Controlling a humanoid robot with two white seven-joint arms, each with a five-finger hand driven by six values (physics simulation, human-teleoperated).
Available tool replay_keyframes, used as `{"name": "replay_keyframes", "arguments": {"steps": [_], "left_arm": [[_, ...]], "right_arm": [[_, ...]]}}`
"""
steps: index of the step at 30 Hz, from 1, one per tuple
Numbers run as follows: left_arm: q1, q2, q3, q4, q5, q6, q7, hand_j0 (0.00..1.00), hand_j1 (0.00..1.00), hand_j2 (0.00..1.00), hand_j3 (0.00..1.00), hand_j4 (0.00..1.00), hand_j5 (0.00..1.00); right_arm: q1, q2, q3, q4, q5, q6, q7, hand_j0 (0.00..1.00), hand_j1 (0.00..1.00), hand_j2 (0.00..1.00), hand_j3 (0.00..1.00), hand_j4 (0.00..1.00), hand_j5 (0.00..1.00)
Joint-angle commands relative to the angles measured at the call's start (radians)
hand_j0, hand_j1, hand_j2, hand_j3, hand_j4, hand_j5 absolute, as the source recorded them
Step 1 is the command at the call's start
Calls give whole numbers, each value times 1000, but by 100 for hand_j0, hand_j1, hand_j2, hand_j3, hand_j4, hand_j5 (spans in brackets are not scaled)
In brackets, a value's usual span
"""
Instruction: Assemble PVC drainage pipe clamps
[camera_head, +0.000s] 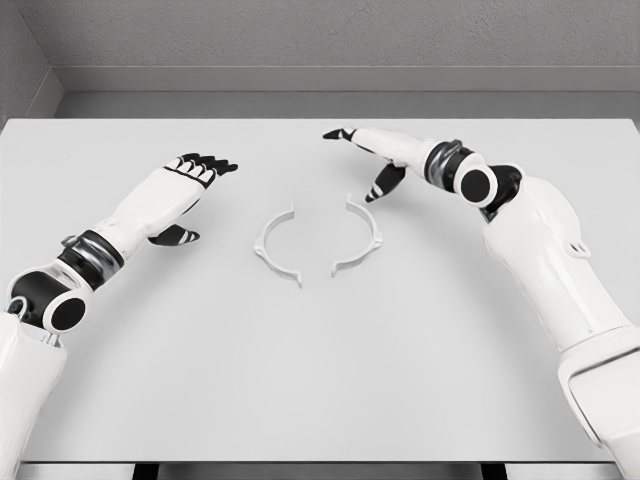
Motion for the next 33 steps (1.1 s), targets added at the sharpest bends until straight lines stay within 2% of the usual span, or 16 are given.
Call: {"name": "replay_keyframes", "arguments": {"steps": [1, 10, 33], "left_arm": [[0, 0, 0, 0, 4, 1, 1, 100, 100, 100, 100, 100, 100], [0, -1, 0, 0, 5, 1, 1, 100, 100, 100, 100, 100, 100], [0, 0, -1, -2, 4, 3, 1, 100, 100, 100, 100, 100, 100]], "right_arm": [[0, 2, -1, 14, -2, 1, -9, 100, 100, 100, 100, 100, 100], [-9, 8, 0, 63, -2, 1, -32, 100, 100, 100, 100, 100, 100], [-21, 48, 31, 48, -4, 1, -32, 100, 100, 100, 100, 100, 100]]}}
